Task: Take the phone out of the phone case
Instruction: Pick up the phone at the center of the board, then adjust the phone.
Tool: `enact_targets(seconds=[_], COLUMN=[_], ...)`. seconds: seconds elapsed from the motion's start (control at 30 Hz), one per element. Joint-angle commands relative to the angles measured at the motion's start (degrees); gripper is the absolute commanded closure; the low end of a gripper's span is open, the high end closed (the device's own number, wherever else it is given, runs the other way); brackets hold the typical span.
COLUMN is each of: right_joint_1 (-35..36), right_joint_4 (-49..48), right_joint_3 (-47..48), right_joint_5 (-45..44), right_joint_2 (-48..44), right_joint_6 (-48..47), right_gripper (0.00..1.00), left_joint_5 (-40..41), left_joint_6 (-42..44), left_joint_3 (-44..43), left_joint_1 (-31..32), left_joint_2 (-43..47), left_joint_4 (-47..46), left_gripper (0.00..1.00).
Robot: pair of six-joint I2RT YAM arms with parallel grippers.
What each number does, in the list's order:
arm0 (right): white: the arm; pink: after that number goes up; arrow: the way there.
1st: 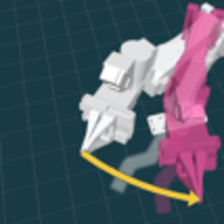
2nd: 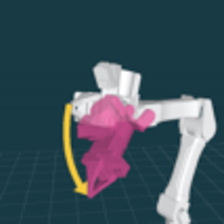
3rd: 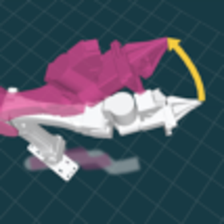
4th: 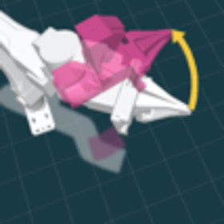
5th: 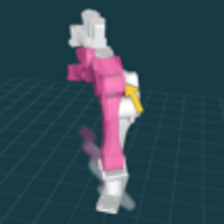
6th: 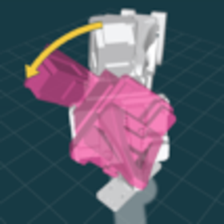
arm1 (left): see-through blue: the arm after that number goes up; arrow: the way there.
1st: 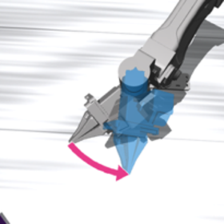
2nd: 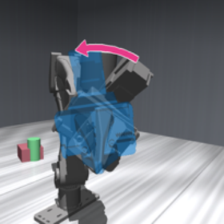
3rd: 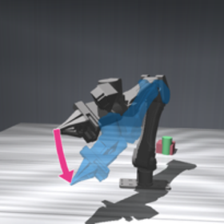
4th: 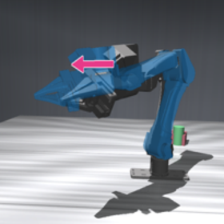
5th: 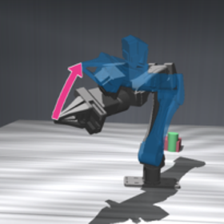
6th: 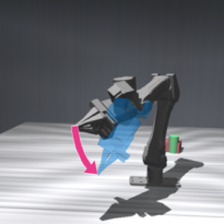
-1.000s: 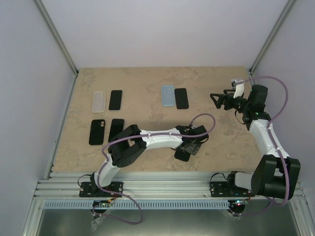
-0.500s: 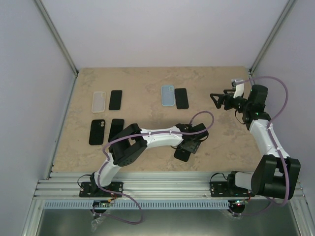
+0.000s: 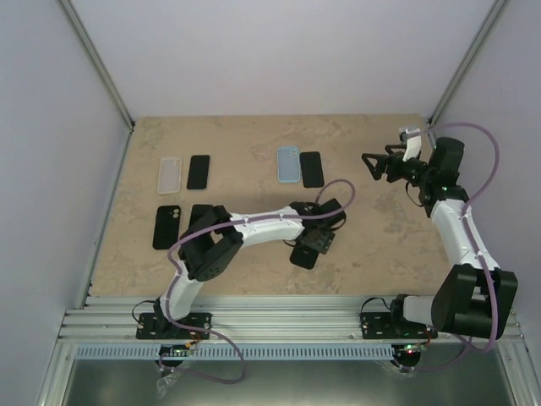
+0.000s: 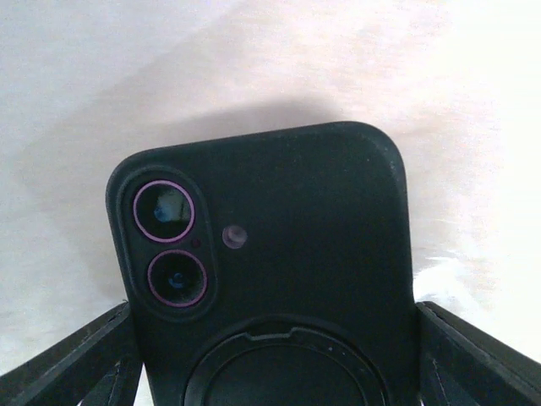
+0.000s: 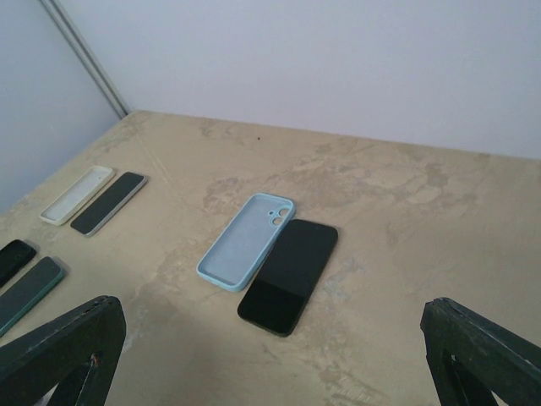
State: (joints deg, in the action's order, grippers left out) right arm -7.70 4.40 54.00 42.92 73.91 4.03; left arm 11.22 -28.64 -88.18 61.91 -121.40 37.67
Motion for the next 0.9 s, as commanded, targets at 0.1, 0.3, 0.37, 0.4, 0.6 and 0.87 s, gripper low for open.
enact_targets(seconds=[0.1,0.3,0.37,0.4,0.6,0.87], right_joint_1=[-0.5,1.2,3.1,4.3,12.4,15.8], right_joint_4=[0.5,-0.8,0.3,0.6,1.1,0.3], right_joint_3=[1.2,-1.9,-2.0,-2.0,-2.4,-2.8], right_joint_5=[3.7,7.3,8.0,8.5,9.6,10.5], right_joint_2=[1.0,4.6,7.4,8.7,14.4,20.3], right_joint_6=[2.1,10.0,10.8,10.7,11.6,13.8], right_gripper=[0.02,0.02,0.03,0.04,0.08,0.1], left_joint_5=[0.0,-0.1,-0.4,-0.4,-0.7,-0.2], left_joint_6=[3.0,3.3,3.3,3.1,2.8,2.5], left_joint_3=[5.7,6.7,6.7,6.8,7.1,7.1], left_joint_1=[-5.4,-7.6,-7.8,-7.9,-7.9,-7.9], left_joint_2=[10.8,13.1,13.3,13.5,15.3,16.3], left_joint_4=[-3.7,-5.5,-5.7,-6.0,-7.9,-8.3], left_gripper=[0.46,0.46,0.47,0.47,0.47,0.48])
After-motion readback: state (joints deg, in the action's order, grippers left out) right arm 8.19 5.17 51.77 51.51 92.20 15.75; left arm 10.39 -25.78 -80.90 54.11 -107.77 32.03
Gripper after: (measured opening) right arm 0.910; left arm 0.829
